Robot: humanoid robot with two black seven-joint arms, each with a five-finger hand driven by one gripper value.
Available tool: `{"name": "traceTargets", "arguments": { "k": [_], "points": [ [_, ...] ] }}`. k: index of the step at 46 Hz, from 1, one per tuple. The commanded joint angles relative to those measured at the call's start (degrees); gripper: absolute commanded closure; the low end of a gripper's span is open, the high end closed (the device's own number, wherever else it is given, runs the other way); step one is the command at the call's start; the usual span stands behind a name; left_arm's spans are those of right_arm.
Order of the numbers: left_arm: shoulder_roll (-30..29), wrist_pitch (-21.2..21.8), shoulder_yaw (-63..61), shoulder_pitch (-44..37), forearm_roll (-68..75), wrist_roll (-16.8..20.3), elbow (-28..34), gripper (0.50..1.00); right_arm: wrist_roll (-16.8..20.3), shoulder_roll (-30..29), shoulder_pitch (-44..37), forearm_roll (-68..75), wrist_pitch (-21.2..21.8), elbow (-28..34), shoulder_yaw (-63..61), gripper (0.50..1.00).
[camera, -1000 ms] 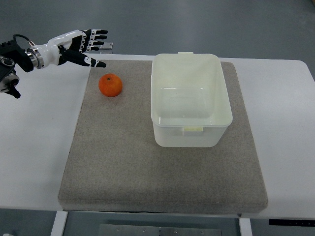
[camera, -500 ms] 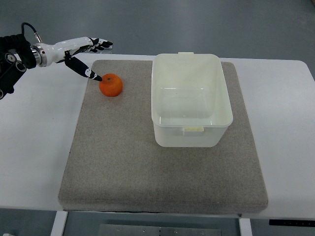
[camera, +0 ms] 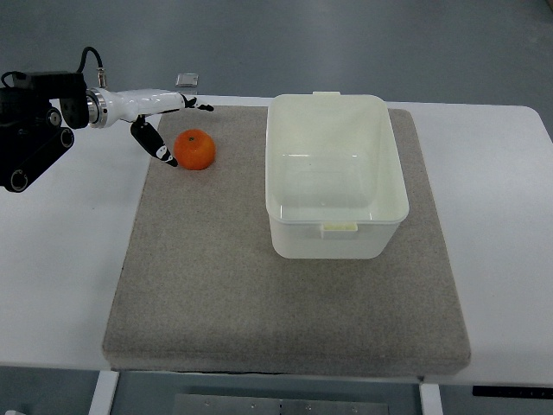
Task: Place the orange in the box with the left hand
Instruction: 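Close the left hand's fingers around the orange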
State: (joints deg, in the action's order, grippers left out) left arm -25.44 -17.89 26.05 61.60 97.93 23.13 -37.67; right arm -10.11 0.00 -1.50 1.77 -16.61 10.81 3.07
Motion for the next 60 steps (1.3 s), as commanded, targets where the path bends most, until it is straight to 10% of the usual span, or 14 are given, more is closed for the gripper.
{"name": "traceTargets", "arguments": {
  "k": [1, 31, 60],
  "points": [
    [1.0, -0.04, -0.56, 0.01, 0.42, -0.11, 1.01, 0.51, 0.0, 0.0, 0.0, -0.01, 0.0, 0.0, 0.0, 0.574],
    [6.63, 7.69, -7.33, 0.71, 0.51, -0.63, 8.05, 0.525, 0.0, 0.0, 0.0, 0.08, 0.08, 0.0, 0.09, 0.574],
    [6.63, 6.99, -7.41, 1.33, 0.51, -1.34, 8.05, 0.968, 0.0, 0.0, 0.0, -0.01, 0.0, 0.0, 0.0, 0.574]
  ]
}}
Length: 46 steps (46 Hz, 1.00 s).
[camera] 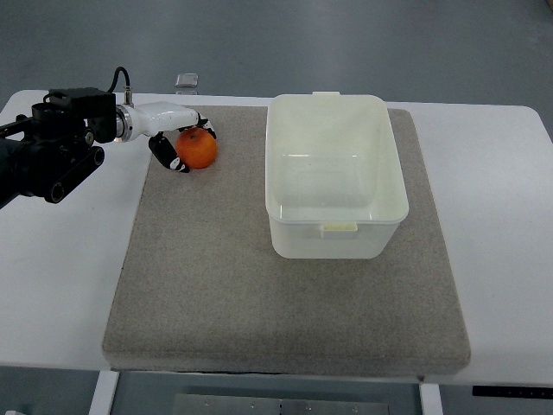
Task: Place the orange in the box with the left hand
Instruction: 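Close the left hand's fingers around the orange, then lift the orange up off the mat with the left hand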
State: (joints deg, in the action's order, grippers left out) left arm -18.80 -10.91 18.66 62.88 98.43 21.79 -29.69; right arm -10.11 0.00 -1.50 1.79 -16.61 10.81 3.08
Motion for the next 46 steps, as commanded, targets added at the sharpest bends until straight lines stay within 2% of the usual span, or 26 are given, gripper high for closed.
{"name": "traceTargets", "arguments": {
  "k": [1, 19, 29, 34, 38, 46],
  "points": [
    [-0.01, -0.08, -0.03, 0.14, 0.1, 0.0, 0.07, 1.0, 0.0, 0.0, 0.0, 0.05, 0.0, 0.0, 0.0, 0.574],
    [-0.97, -0.26, -0.03, 1.98, -0.08, 0.0, -0.63, 1.0, 0.0, 0.0, 0.0, -0.03, 0.0, 0.0, 0.0, 0.574],
    [-6.24, -1.04, 0.32, 6.38, -1.31, 0.09, -3.26, 1.0, 0.0, 0.0, 0.0, 0.06, 0.0, 0.0, 0.0, 0.574],
    [-9.05, -4.47, 0.85, 8.66, -1.66, 0.09, -5.99, 1.0, 0.0, 0.0, 0.0, 0.05, 0.0, 0.0, 0.0, 0.574],
    [-12.3, -6.67, 1.03, 9.98, -3.41, 0.09, -10.64, 1.0, 0.0, 0.0, 0.0, -0.03, 0.0, 0.0, 0.0, 0.574],
    [-19.51, -8.25, 1.03, 11.56, -8.07, 0.01, -20.75, 1.0, 0.0, 0.0, 0.0, -0.03, 0.0, 0.0, 0.0, 0.574]
  ]
}}
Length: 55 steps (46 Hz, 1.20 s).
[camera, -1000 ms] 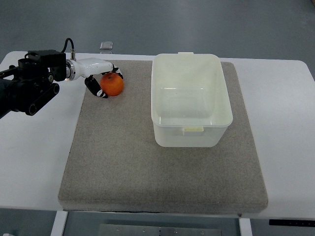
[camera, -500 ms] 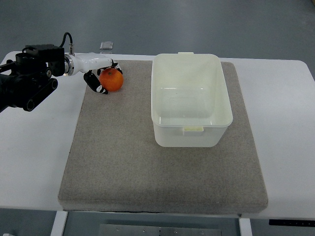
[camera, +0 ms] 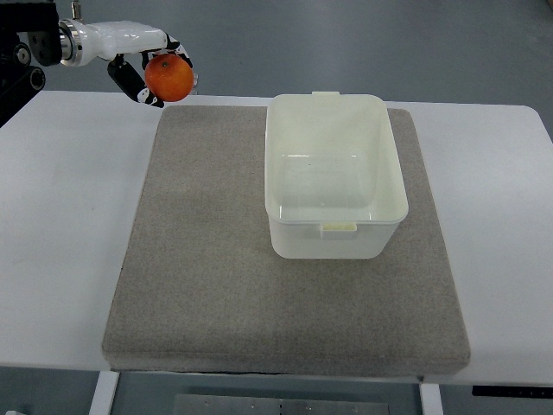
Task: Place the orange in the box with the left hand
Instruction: 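Lift the orange up off the mat with the left hand, then carry the orange over the white box with the left hand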
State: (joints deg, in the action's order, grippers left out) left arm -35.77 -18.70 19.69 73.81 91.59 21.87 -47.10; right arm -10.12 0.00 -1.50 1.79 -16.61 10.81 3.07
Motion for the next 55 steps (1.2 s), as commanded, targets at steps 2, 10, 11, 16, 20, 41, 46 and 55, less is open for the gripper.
{"name": "traceTargets", "arguments": {
  "k": [2, 10, 11, 16, 20, 41, 46, 55],
  "points": [
    [-3.42, -0.55, 0.0, 0.9, -1.5, -0.08, -4.92, 1.0, 0.02, 0.0, 0.0, 0.06, 0.0, 0.0, 0.0, 0.574],
    [-2.9, -1.52, 0.7, 2.3, -1.59, -0.08, -5.98, 1.0, 0.02, 0.0, 0.0, -0.03, 0.0, 0.0, 0.0, 0.574],
    [-2.81, -1.87, 0.7, 2.74, -1.77, -0.08, -5.98, 1.0, 0.02, 0.0, 0.0, -0.03, 0.0, 0.0, 0.0, 0.574],
    [0.7, -3.8, 0.35, 5.55, -2.99, -0.08, -4.93, 1.0, 0.02, 0.0, 0.0, -0.03, 0.0, 0.0, 0.09, 0.574],
    [2.64, -4.59, 0.0, 7.22, -3.44, -0.08, -3.52, 1.0, 0.02, 0.0, 0.0, 0.06, 0.0, 0.0, 0.0, 0.574],
    [11.51, -7.85, 0.44, 10.65, -3.7, -0.08, -3.96, 1.0, 0.02, 0.0, 0.0, -0.03, 0.0, 0.0, 0.0, 0.574],
    [14.59, -7.85, 0.53, 9.86, -3.79, -0.08, -3.96, 1.0, 0.02, 0.0, 0.0, -0.03, 0.0, 0.0, 0.0, 0.574],
    [17.93, -7.93, 0.44, 9.51, -3.7, -0.08, -4.58, 1.0, 0.02, 0.0, 0.0, -0.03, 0.0, 0.0, 0.0, 0.574]
  ]
}}
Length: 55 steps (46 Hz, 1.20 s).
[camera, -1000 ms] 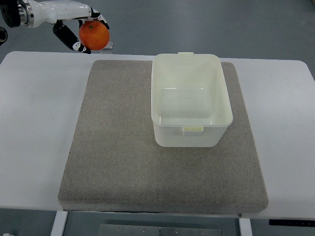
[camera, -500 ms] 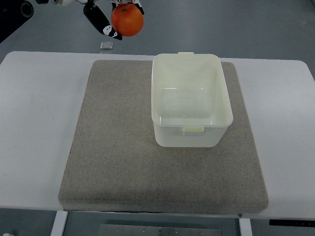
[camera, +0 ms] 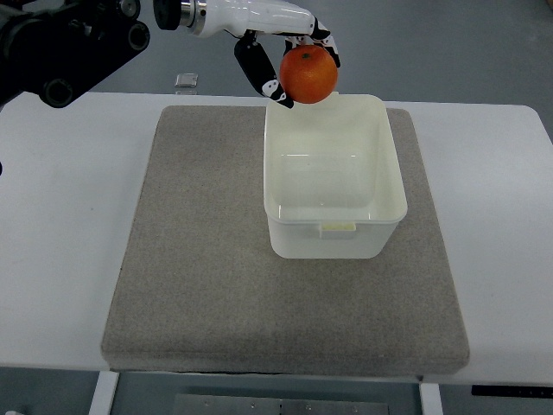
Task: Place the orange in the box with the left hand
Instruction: 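Carry the orange over the white box with the left hand, then lower the orange into the box and open the left hand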
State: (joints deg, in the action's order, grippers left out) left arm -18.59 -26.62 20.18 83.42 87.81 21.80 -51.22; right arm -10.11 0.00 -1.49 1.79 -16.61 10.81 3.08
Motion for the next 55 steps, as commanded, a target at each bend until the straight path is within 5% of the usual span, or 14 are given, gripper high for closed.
{"name": "traceTargets", "arguments": {
  "k": [1, 40, 50, 55],
  "points": [
    [0.84, -0.01, -0.05, -0.1, 0.17, -0.09, -0.63, 1.0, 0.0, 0.0, 0.0, -0.03, 0.0, 0.0, 0.0, 0.574],
    [7.43, 4.21, -1.63, -6.95, 6.58, -3.69, 0.07, 0.999, 0.0, 0.0, 0.0, -0.03, 0.0, 0.0, 0.0, 0.574],
    [7.43, 4.21, -2.25, -6.95, 6.5, -3.87, 0.16, 0.776, 0.0, 0.0, 0.0, 0.05, 0.0, 0.0, 0.0, 0.574],
    [7.43, 4.21, -2.34, -7.04, 6.5, -3.87, 0.16, 0.735, 0.0, 0.0, 0.0, 0.06, 0.0, 0.0, 0.0, 0.574]
  ]
}}
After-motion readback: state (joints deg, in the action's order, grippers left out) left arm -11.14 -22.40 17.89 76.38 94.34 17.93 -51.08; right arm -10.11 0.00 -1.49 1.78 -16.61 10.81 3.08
